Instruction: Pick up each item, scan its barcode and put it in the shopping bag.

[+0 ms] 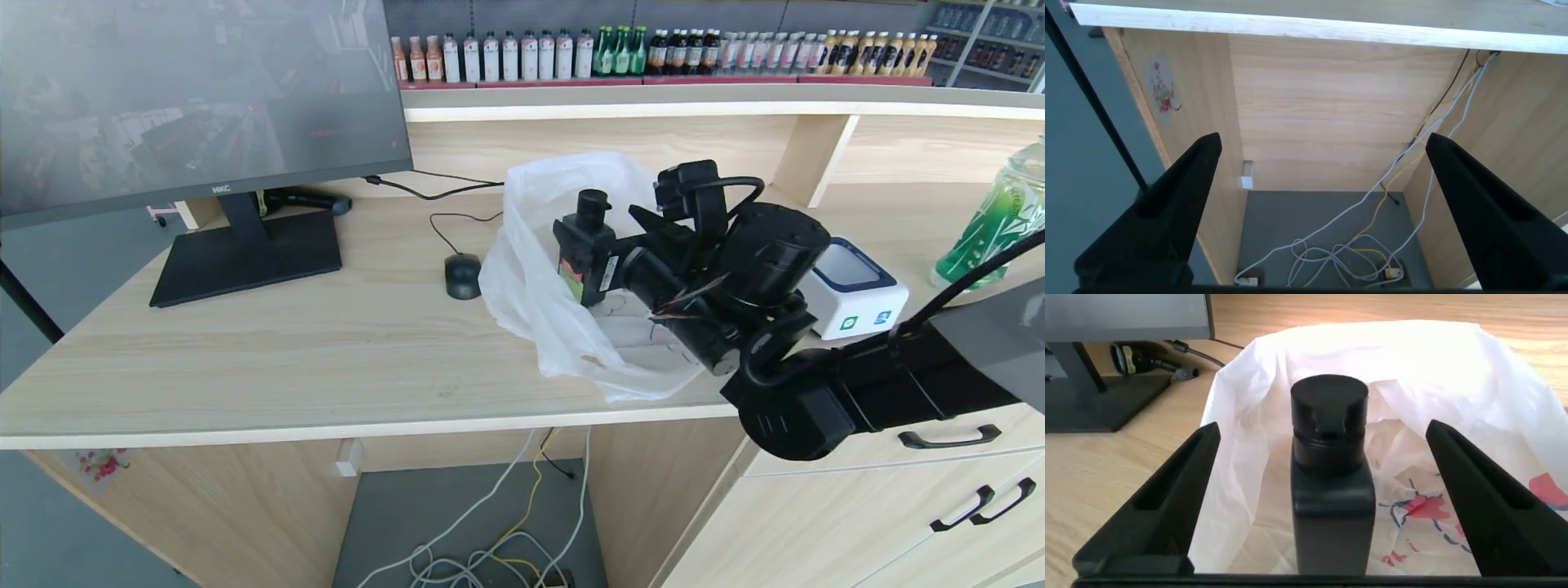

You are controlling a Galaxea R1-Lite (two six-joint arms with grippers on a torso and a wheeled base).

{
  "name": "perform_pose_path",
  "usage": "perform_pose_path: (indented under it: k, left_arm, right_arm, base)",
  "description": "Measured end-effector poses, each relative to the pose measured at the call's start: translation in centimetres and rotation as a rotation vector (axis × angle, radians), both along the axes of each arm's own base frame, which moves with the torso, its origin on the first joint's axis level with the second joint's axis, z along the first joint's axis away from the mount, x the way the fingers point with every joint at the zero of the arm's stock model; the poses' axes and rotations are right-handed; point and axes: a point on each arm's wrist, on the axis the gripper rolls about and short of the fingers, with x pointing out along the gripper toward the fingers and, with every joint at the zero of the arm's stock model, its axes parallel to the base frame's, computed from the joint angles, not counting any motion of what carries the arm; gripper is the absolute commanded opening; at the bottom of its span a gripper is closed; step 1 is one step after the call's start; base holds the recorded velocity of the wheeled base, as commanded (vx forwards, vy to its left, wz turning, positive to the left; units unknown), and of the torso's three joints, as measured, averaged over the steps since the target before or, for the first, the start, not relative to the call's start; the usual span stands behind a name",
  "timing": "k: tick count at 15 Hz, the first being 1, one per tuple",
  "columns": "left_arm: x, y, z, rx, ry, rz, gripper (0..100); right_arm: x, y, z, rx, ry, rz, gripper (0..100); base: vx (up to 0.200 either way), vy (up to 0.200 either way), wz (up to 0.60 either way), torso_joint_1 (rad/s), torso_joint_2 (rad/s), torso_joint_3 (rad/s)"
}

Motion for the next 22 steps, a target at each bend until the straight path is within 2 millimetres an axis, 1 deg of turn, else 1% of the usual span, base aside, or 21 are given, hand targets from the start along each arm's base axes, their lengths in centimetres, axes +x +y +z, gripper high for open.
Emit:
perform_pose_path:
  k: [2,4,5,7,9,11,14,17,22]
  left_arm:
    - [0.0,0.0,0.0,0.0,0.0,0.0,100]
    - [0.0,0.0,0.0,0.0,0.0,0.0,100]
    - [0.0,0.0,0.0,0.0,0.0,0.0,100]
    - [0.0,0.0,0.0,0.001,0.0,0.0,100]
    - [0.0,0.0,0.0,0.002,0.0,0.0,100]
    - [0.0,0.0,0.0,0.001,0.0,0.0,100]
    - [0.0,0.0,0.0,0.001,0.0,0.0,100]
    - [0.0,0.0,0.0,-0.001,0.0,0.0,100]
    - [0.0,0.0,0.0,0.002,0.0,0.0,100]
  right_arm:
    - [-1.9,-1.2,-0.6,0.011,-0.02,0.002,100]
    - [-3.9,-2.4,-0.7,0.047,-0.078,0.009,100]
    - [-4.8,-2.7,-0.9,0.056,-0.098,0.025,100]
    - [-6.3,-3.0,-1.6,0.032,-0.086,0.059,100]
    - [-7.5,-3.0,-1.4,0.016,-0.092,0.074,100]
    - [-7.9,-3.0,-0.8,0.025,-0.109,0.082,100]
    - [-8.2,-3.0,-0.5,0.034,-0.116,0.087,100]
    - [-8.3,-3.2,-0.4,0.036,-0.117,0.084,100]
    - [-8.8,-3.8,-0.2,0.035,-0.116,0.078,100]
  base:
    - [0.0,0.0,0.0,0.0,0.0,0.0]
    - [0.0,0.0,0.0,0.0,0.0,0.0]
    - [0.0,0.0,0.0,0.0,0.0,0.0]
    - [0.0,0.0,0.0,0.0,0.0,0.0]
    - [0.0,0.0,0.0,0.0,0.0,0.0]
    - [0.0,0.0,0.0,0.0,0.0,0.0]
    - [0.0,0.0,0.0,0.0,0.0,0.0]
    - [-0.2,0.0,0.0,0.006,0.0,0.001]
    - [0.0,0.0,0.0,0.0,0.0,0.0]
